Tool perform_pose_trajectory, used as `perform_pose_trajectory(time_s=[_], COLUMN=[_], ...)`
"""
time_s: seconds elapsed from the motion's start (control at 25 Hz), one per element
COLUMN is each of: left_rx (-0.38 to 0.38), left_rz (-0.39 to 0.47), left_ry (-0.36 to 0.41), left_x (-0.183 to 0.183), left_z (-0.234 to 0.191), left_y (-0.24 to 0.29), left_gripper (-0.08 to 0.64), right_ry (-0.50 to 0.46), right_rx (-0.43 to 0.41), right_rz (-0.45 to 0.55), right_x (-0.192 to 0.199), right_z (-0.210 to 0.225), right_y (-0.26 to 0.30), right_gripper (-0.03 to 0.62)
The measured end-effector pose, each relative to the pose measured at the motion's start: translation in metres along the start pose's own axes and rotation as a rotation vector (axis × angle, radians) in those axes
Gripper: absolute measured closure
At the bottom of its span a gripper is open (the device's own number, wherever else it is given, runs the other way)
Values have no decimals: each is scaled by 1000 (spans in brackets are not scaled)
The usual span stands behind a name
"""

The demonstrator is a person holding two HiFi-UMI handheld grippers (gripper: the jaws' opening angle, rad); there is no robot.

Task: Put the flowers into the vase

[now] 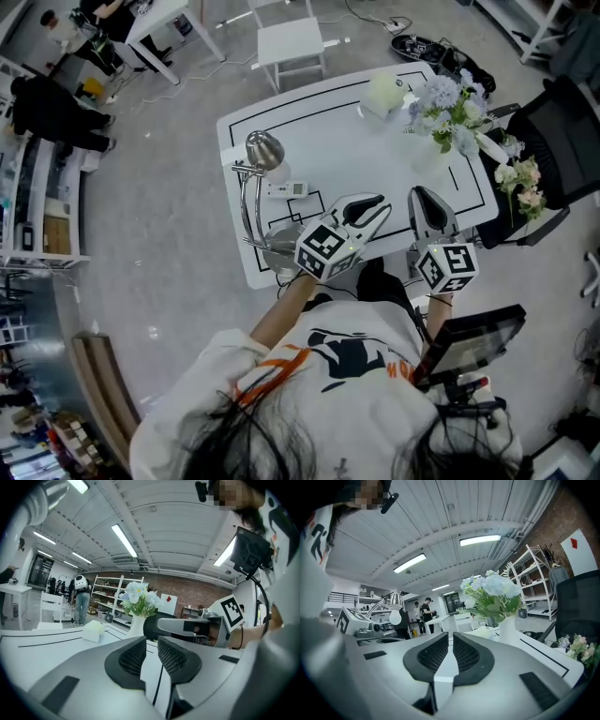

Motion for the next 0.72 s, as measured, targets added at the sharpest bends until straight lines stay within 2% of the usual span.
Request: perform_pose_trajectory(time_s=[0.36,0.52,0.72], left_rx=[71,111,130], left_rz=[4,9,9], left_ry=[24,31,36], left_x=[15,22,35], left_z=[31,47,65], left_y=[-63,-85,-91], left_gripper=[477,510,547], right_ry=[11,12,14], right_rx=[84,137,187], right_rz=[35,48,55], right_x=[27,39,58], right_z=[-65,-93,-102], right_y=[-56,-90,-128], right_gripper=[563,569,574])
Point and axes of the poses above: the fingertips, and each gripper's own axes: y forward along the fingers, z to its right, x out of its underside, the point moved 2 cm from there along -y, backward along the fingers, and after that the axes turned 10 degrees about x, right-handed, at the moved point
